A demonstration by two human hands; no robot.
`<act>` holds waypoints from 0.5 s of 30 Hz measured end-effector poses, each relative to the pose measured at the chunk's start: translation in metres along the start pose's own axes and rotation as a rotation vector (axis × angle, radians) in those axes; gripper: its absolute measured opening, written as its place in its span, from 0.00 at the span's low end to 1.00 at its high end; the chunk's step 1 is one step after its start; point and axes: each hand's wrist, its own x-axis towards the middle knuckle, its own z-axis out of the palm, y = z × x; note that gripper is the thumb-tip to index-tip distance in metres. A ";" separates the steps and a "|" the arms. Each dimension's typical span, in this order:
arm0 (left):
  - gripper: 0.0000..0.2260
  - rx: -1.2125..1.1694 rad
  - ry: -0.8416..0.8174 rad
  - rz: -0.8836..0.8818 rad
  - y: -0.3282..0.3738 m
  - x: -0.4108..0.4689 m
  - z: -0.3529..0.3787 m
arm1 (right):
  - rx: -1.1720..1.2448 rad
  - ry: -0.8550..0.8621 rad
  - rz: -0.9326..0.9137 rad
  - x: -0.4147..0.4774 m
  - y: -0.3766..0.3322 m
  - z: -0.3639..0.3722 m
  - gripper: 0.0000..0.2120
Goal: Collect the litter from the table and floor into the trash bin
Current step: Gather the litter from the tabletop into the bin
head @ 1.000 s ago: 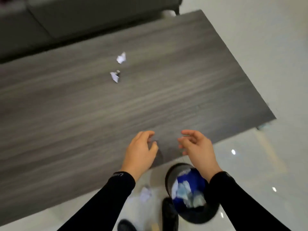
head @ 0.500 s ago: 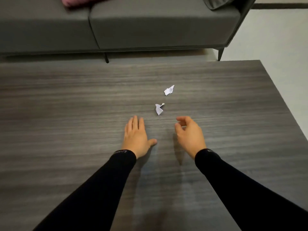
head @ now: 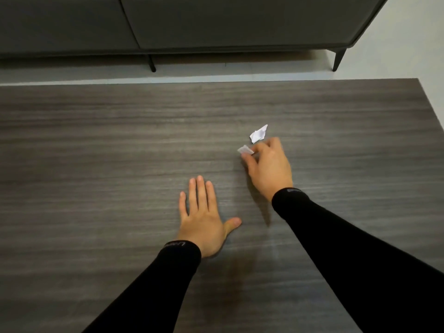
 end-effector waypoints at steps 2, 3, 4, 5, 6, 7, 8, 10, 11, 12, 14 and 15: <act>0.42 0.005 -0.027 -0.004 0.000 0.000 0.000 | -0.075 0.023 -0.082 0.017 0.000 -0.002 0.13; 0.42 0.007 -0.038 -0.007 0.000 0.001 -0.001 | -0.129 -0.033 -0.111 0.026 0.000 -0.001 0.12; 0.42 0.010 -0.044 -0.010 0.000 0.001 -0.001 | -0.164 -0.098 -0.117 0.034 0.000 0.001 0.12; 0.42 0.012 -0.045 -0.010 0.000 0.002 0.000 | -0.165 -0.139 -0.106 0.039 0.000 0.004 0.12; 0.42 0.013 -0.044 -0.008 0.000 0.001 0.000 | -0.144 -0.143 -0.089 0.042 0.000 0.006 0.12; 0.42 0.011 -0.041 -0.005 0.000 0.002 0.000 | -0.119 -0.113 -0.078 0.041 0.000 0.007 0.12; 0.42 0.005 -0.039 -0.002 -0.001 0.002 0.001 | -0.107 -0.077 -0.071 0.037 0.000 0.009 0.12; 0.43 -0.002 -0.035 0.002 -0.001 0.003 0.002 | -0.074 -0.048 -0.040 0.022 0.002 0.011 0.11; 0.43 -0.002 -0.025 0.005 -0.001 0.003 0.003 | -0.007 -0.041 0.001 0.013 0.004 0.011 0.11; 0.43 -0.003 -0.008 0.007 -0.002 0.002 0.004 | 0.090 -0.038 0.060 0.003 0.003 0.010 0.09; 0.44 -0.007 0.045 0.008 -0.001 0.001 0.006 | 0.271 -0.049 0.188 -0.019 0.003 0.006 0.05; 0.45 -0.009 0.073 0.013 0.000 0.000 0.006 | 0.353 -0.044 0.255 -0.030 0.005 0.002 0.04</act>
